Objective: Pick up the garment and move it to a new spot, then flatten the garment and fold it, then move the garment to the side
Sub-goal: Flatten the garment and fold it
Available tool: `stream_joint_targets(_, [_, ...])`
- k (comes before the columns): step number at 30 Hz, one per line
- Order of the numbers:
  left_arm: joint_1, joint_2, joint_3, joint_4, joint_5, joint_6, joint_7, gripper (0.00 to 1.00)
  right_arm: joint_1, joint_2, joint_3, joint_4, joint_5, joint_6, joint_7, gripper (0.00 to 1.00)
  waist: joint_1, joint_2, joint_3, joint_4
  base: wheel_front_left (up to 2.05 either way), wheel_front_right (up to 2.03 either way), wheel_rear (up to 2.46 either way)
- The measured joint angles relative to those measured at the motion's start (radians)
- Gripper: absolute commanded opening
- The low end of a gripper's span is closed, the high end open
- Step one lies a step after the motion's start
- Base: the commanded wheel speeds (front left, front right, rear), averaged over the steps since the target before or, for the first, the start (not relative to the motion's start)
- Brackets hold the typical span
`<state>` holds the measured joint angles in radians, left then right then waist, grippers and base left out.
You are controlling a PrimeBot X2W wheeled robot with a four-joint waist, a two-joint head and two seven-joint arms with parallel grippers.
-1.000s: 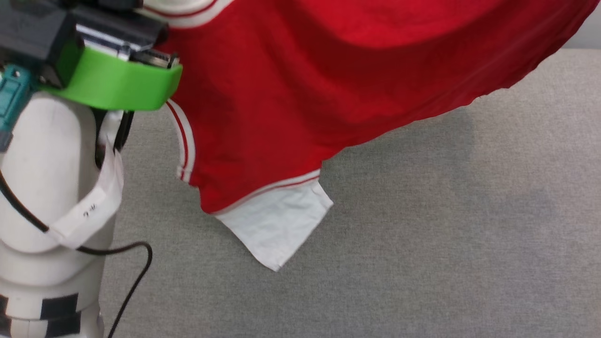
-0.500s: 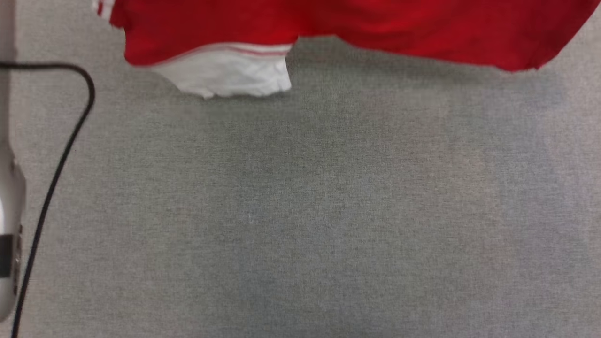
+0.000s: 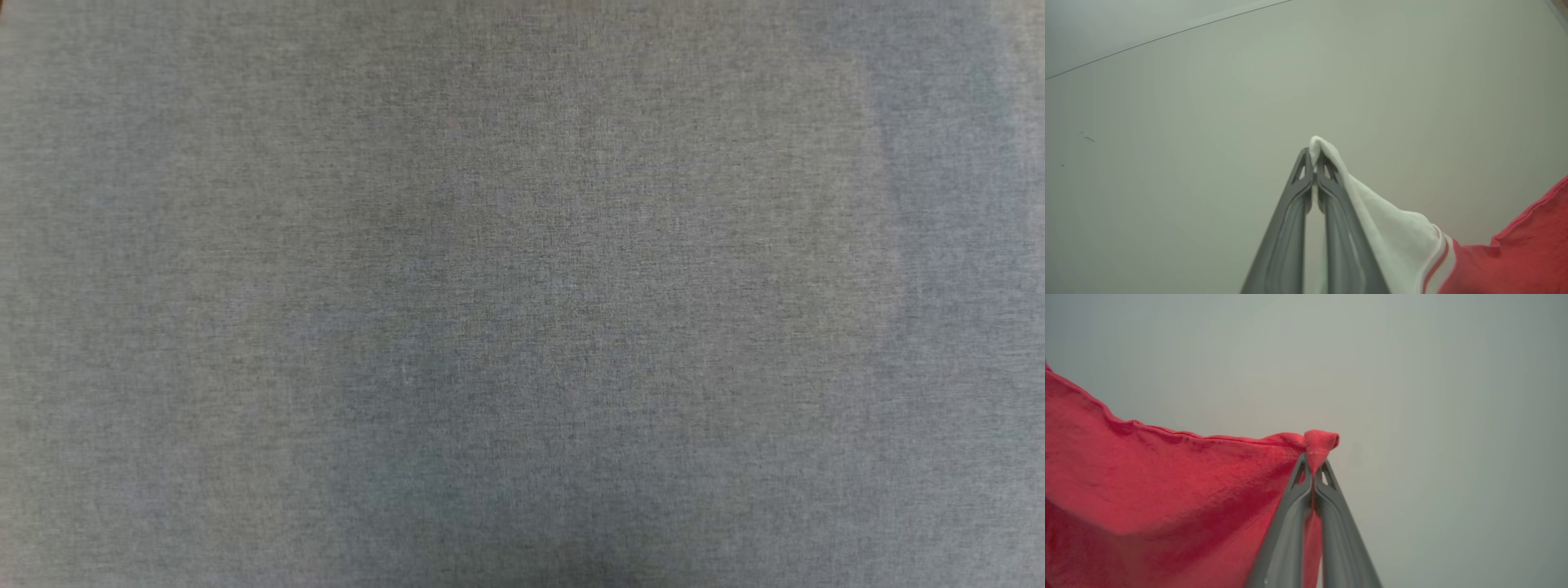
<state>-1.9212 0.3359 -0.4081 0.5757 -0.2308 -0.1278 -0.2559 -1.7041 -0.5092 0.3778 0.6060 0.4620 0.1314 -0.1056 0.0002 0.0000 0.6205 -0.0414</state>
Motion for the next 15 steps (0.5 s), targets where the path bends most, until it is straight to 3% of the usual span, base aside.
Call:
stream_joint_targets(5, [0.038, 0.003, -0.009, 0.002, -0.007, 0.0, 0.0, 0.0, 0.008, 0.013, 0.06, 0.072, 0.009, 0.0, -0.042, 0.0, 0.0, 0.0, 0.03, -0.005, 0.0, 0.0, 0.0])
stream_joint_targets(15, [0.358, 0.038, 0.029, -0.115, 0.006, 0.002, 0.0, 0.0, 0.198, 0.049, 0.19, 0.149, 0.074, 0.0, -0.124, 0.0, -0.0001, 0.0, 0.009, -0.013, 0.0, 0.0, 0.0])
